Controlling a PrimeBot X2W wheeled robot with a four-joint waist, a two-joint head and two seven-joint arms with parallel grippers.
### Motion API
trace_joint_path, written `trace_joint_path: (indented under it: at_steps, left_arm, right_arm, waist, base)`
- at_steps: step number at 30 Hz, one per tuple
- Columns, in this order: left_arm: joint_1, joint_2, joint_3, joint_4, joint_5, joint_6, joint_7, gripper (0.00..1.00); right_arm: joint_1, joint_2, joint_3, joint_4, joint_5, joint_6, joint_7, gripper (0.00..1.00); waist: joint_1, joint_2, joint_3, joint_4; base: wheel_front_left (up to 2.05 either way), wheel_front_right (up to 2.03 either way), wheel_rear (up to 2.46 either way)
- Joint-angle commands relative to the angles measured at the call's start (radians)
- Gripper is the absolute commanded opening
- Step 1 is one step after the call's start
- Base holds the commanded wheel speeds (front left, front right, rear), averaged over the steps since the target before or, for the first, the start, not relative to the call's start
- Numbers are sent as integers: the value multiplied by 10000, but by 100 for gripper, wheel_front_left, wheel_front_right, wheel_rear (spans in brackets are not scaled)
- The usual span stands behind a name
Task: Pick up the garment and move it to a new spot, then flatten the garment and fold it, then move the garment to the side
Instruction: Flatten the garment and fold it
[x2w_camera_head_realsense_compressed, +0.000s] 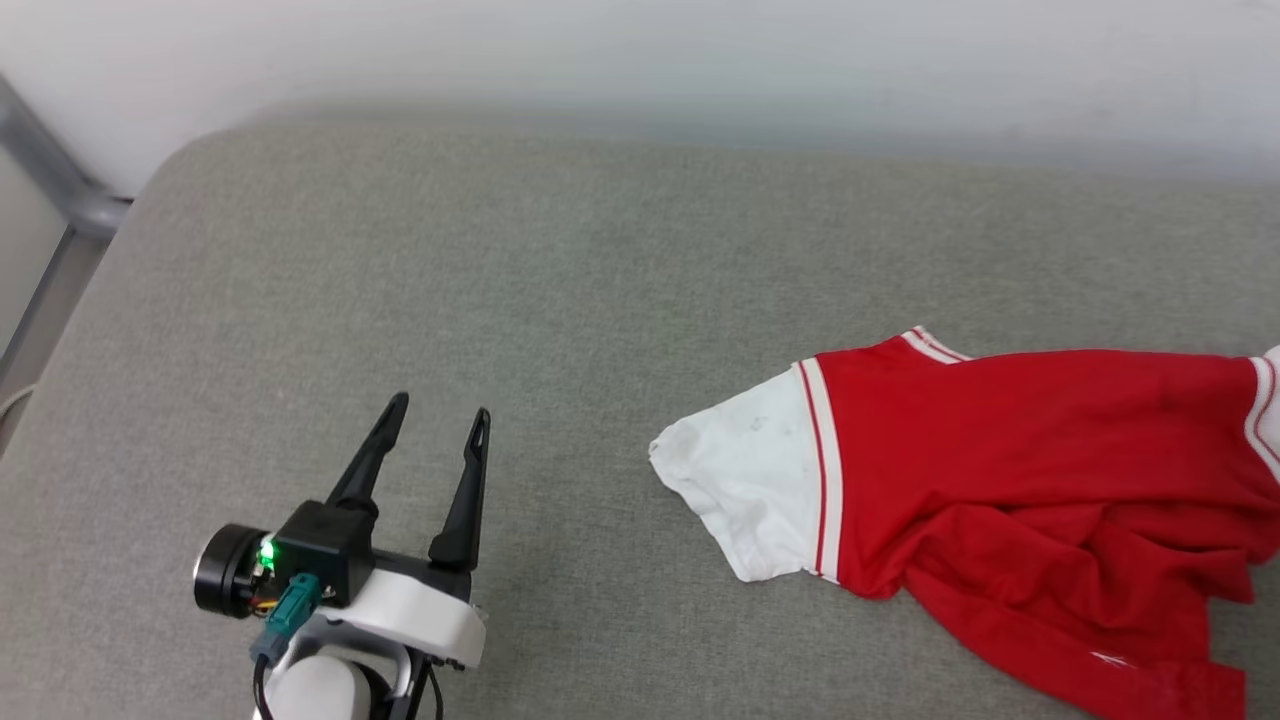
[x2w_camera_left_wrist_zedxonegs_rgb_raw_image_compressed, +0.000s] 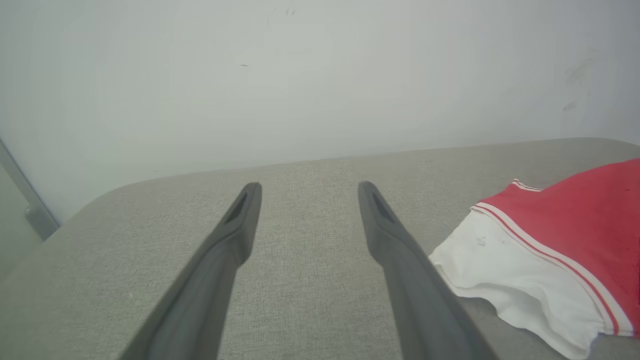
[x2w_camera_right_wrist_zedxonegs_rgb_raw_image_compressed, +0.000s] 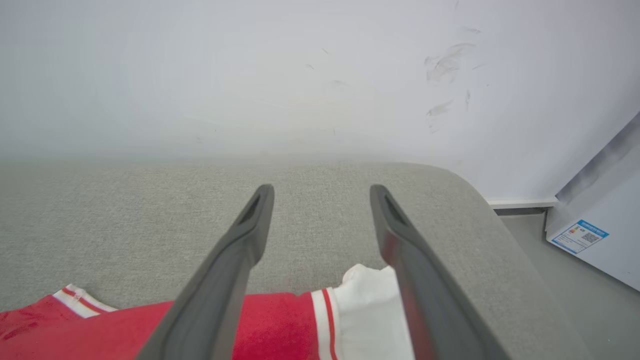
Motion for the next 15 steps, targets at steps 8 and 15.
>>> trace_joint_path:
  at_steps: [8, 15]
  left_arm:
    - [683, -169, -127, 1, -280, -65, -26, 100]
    - [814, -182, -117, -14, -421, -98, -26, 100]
  right_arm:
    - [3030, 901, 1387, -2852, 1646, -11, -1688, 100]
    - [4691, 1314, 2277, -4591, 2069, -11, -2833, 100]
  waist:
    - [0, 0, -542, -678]
    - [0, 0, -536, -1024]
  base:
    - [0, 0, 0]
    - [0, 0, 0]
